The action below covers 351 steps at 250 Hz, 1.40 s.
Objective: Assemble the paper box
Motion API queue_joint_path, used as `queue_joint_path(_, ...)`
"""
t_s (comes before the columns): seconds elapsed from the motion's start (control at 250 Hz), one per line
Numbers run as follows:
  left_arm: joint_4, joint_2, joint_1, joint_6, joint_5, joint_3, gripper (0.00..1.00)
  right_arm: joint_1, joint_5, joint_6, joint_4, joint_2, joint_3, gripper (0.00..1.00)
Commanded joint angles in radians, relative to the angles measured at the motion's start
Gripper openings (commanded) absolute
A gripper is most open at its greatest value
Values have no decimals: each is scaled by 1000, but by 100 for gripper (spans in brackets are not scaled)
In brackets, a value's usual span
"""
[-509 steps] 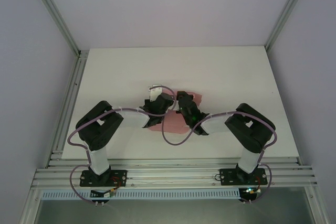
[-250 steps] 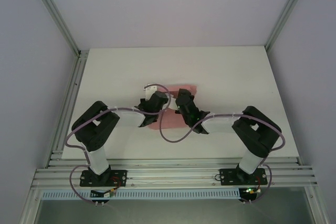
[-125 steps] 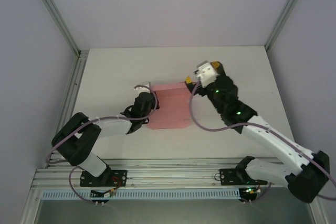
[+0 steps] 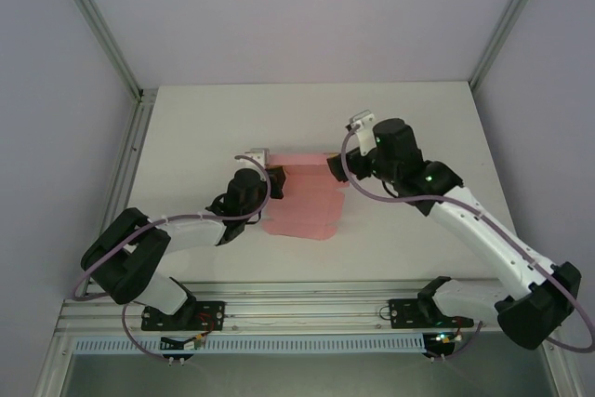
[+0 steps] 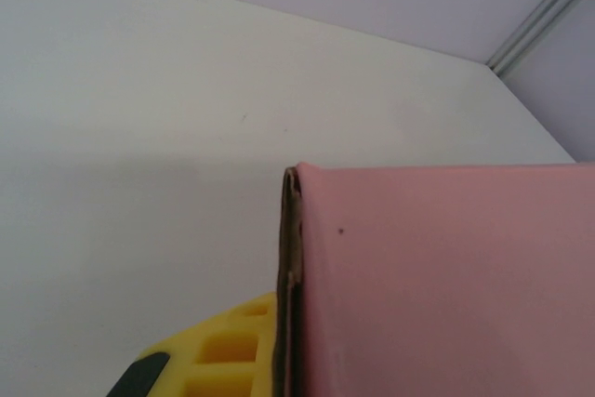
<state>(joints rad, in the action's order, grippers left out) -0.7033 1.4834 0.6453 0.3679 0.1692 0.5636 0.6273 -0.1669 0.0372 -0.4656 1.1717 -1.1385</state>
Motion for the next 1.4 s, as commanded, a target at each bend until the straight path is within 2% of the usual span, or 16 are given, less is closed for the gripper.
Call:
queue_joint_path(0.0, -62, -31, -9, -21, -32, -17, 0, -4, 56, -11, -78, 20, -45, 100)
queue_joint_path(0.136, -83, -33, -10, -33, -63, -24, 0, -4, -17, 2, -91, 57, -51, 100)
queue_joint_path(0.351, -98, -23, -10, -29, -93, -18, 0, -3, 23, 32, -41, 86, -29, 100)
queue_joint_path(0.647, -101, 26, -10, 3, -173, 21, 0, -4, 139, 76, 267, 49, 127, 100)
queue_joint_path(0.811, -136, 47, -11, 31, -270, 33, 0, -3, 212, 107, 451, 20, 240, 100)
queue_joint_path(0.934, -128, 52, -11, 47, -298, 46, 0, -5, 236, 107, 511, 6, 273, 100)
queue_joint_path(1.05, -125, 45, -12, 53, -284, 44, 0, -4, 173, 103, 506, 1, 271, 100)
queue_joint_path(1.162, -80, 25, -12, 60, -194, 40, 0, -5, 84, 100, 473, -30, 267, 100)
queue_joint_path(1.274, -62, 10, -20, 97, -99, 22, 0, -7, -6, 68, 410, -99, 269, 100)
queue_joint_path(1.398, -70, 11, -71, 181, -81, 10, 0, -12, -32, 9, 352, -213, 290, 100)
